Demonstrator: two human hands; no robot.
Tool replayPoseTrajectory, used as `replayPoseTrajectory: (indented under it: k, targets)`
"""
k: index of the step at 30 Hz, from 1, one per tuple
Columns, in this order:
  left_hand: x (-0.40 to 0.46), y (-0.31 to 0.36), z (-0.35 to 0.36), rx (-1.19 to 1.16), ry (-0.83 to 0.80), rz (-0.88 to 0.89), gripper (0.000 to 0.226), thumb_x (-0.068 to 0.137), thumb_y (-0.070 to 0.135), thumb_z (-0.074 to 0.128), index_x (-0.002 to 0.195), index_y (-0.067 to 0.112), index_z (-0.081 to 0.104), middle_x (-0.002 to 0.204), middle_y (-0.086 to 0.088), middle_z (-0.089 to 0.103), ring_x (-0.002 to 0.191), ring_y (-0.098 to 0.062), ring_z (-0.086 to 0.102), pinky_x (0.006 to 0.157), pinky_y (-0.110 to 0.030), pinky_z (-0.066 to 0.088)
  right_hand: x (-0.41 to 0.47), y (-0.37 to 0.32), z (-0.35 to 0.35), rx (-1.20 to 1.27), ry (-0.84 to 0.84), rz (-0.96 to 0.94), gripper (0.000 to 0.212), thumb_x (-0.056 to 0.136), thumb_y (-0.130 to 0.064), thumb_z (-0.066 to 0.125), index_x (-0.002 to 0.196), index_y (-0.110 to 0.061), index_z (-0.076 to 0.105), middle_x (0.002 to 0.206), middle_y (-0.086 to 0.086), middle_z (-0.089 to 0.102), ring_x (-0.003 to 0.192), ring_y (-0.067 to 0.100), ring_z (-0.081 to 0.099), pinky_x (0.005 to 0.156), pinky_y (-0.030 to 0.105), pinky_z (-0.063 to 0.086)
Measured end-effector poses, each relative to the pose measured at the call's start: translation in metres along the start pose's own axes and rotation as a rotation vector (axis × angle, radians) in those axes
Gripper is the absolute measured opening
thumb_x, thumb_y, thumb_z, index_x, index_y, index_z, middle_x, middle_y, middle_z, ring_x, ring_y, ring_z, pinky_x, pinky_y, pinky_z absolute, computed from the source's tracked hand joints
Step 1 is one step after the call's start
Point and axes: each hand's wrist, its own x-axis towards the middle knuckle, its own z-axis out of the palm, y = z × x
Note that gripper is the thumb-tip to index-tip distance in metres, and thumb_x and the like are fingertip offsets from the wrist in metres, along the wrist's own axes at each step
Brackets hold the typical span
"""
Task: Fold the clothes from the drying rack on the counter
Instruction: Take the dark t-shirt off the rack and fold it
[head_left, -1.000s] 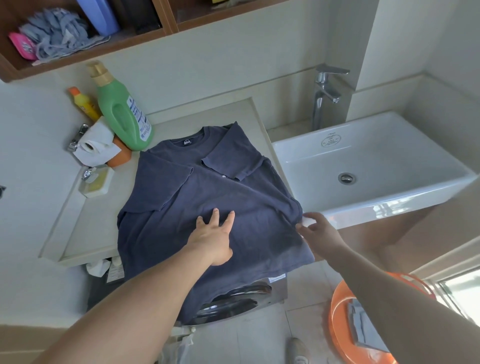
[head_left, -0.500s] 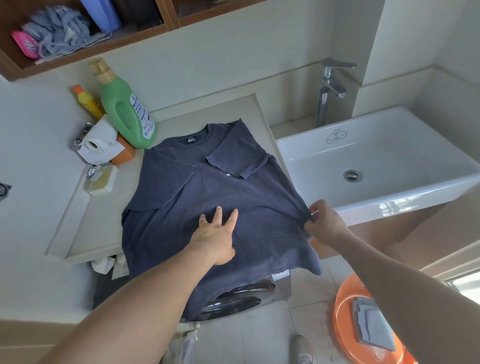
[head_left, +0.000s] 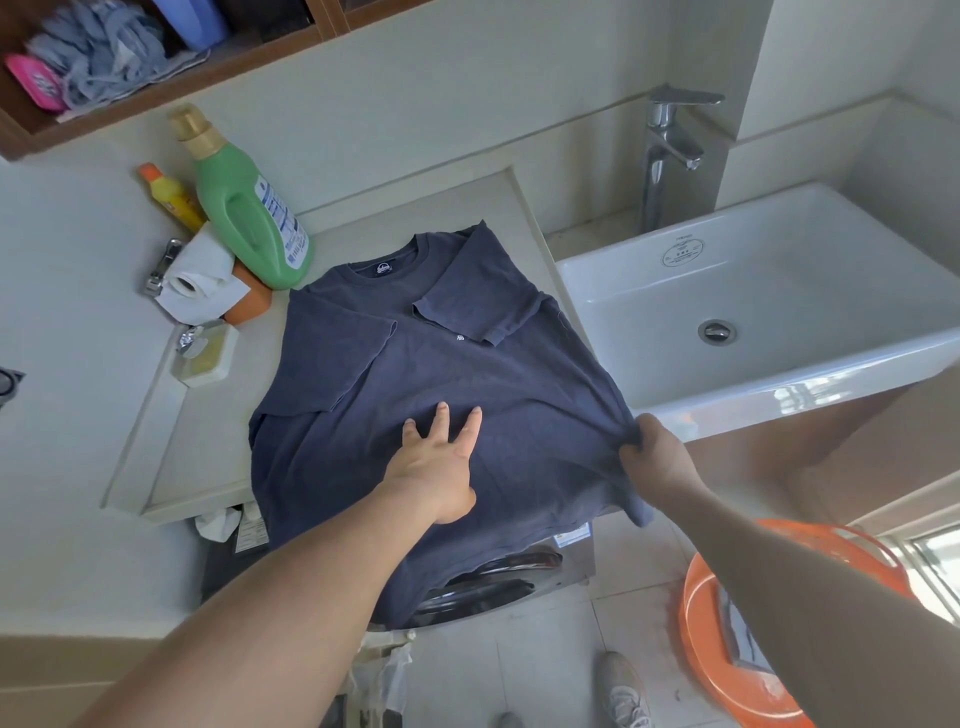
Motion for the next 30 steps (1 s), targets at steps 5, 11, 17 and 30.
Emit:
replayPoseTrajectory:
  k: [5, 11, 17, 30]
  targets:
    - [0.001, 0.000, 0.000, -0.007, -0.002, -0.003, 0.099, 0.096, 0.031, 0.055, 0.154, 0.046, -0.024, 0.168, 0.003, -0.025, 0.154, -0.046, -0.005, 0.111, -0.045, 0.041, -0.010, 0.007, -0.003, 0.045, -0.183, 0.012, 0.025, 0.082, -0.003, 0.059, 0.102, -0.012, 0.048, 0.088, 0.005, 0.059, 0.078, 0.024, 0.055, 0.061, 0.032, 0.040]
    - [0.001, 0.000, 0.001, -0.008, 0.000, -0.005, 0.100, 0.095, 0.030, 0.055, 0.154, 0.046, -0.024, 0.168, 0.004, -0.025, 0.154, -0.046, -0.004, 0.110, -0.046, 0.043, -0.008, 0.011, -0.010, -0.254, -0.131, 0.092, 0.014, 0.075, -0.014, 0.060, 0.083, -0.022, 0.051, 0.087, 0.004, 0.061, 0.078, 0.026, 0.059, 0.063, 0.032, 0.045]
    - [0.000, -0.001, -0.001, -0.026, -0.006, -0.005, 0.099, 0.094, 0.031, 0.055, 0.154, 0.048, -0.023, 0.168, 0.005, -0.023, 0.155, -0.044, -0.003, 0.112, -0.048, 0.041, -0.011, 0.005, -0.001, -0.298, 0.051, 0.036, 0.015, 0.081, -0.002, 0.049, 0.076, -0.016, 0.044, 0.094, 0.010, 0.047, 0.074, 0.036, 0.057, 0.067, 0.038, 0.049]
    - [-0.022, -0.042, 0.062, -0.352, 0.484, -0.101, 0.081, 0.094, 0.019, 0.058, 0.162, 0.023, 0.013, 0.170, 0.001, 0.004, 0.156, -0.026, 0.007, 0.110, -0.043, 0.045, -0.014, 0.012, 0.014, -0.049, -0.113, 0.181, 0.016, 0.091, -0.014, 0.051, 0.105, -0.007, 0.056, 0.087, 0.010, 0.063, 0.081, 0.032, 0.059, 0.067, 0.034, 0.041]
